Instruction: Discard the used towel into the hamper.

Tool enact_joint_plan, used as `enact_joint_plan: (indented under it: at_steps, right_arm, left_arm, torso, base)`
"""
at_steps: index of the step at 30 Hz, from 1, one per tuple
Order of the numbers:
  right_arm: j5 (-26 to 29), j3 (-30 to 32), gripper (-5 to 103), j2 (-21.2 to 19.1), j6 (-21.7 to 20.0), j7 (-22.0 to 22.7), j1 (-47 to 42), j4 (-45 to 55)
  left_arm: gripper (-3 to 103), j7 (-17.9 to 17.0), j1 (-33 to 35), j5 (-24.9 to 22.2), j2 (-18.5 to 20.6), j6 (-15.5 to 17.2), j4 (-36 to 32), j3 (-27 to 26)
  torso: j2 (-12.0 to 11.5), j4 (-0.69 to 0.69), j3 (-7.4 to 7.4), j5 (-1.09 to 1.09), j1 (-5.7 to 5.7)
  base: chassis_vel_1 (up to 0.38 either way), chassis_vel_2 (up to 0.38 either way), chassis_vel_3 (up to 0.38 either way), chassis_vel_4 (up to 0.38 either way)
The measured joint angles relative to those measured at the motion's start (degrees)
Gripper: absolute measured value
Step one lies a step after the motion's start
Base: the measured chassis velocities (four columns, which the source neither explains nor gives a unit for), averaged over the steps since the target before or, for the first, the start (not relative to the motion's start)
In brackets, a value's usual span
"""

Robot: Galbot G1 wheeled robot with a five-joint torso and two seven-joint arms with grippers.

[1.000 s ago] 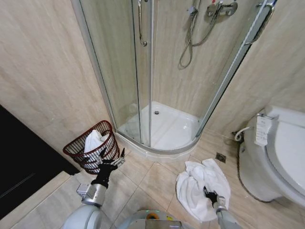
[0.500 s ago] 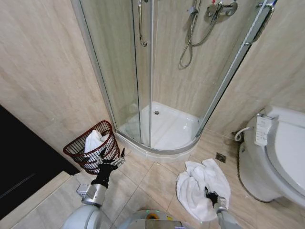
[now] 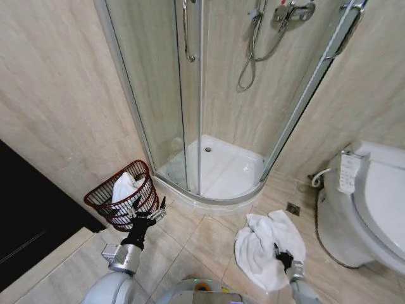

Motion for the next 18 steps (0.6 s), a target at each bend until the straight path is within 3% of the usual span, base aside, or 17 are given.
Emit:
enact_joint_plan:
  at_steps: [4, 13, 18]
  right_arm:
    - [2.47, 0.2, 20, -0.38, 1.58, -0.44, -3.69, 4.28]
    - [2.02, 1.99, 20, 0.28, 5.11, 0.09, -11.33, 16.2]
    - [2.23, 3.89, 20, 1.46, 5.73, 2.95, -16.86, 27.56]
  left_arm:
    - [100, 0.0, 0.0, 0.0, 0.0, 0.0, 0.0, 0.0]
    - [100, 0.0, 0.0, 0.0, 0.0, 0.0, 0.0, 0.0]
    - [100, 0.0, 0.0, 0.0, 0.0, 0.0, 0.0, 0.0]
  torso:
    - [0.01, 0.0, 0.01, 0.02, 0.0]
    - [0.02, -0.01, 0.02, 0.0, 0.01]
    - [0.03, 0.0, 0.02, 0.0, 0.01]
  base:
    - [0.0, 0.0, 0.0, 0.0]
    - [0.0, 0.0, 0.0, 0.0]
    - [0.0, 0.0, 0.0, 0.0]
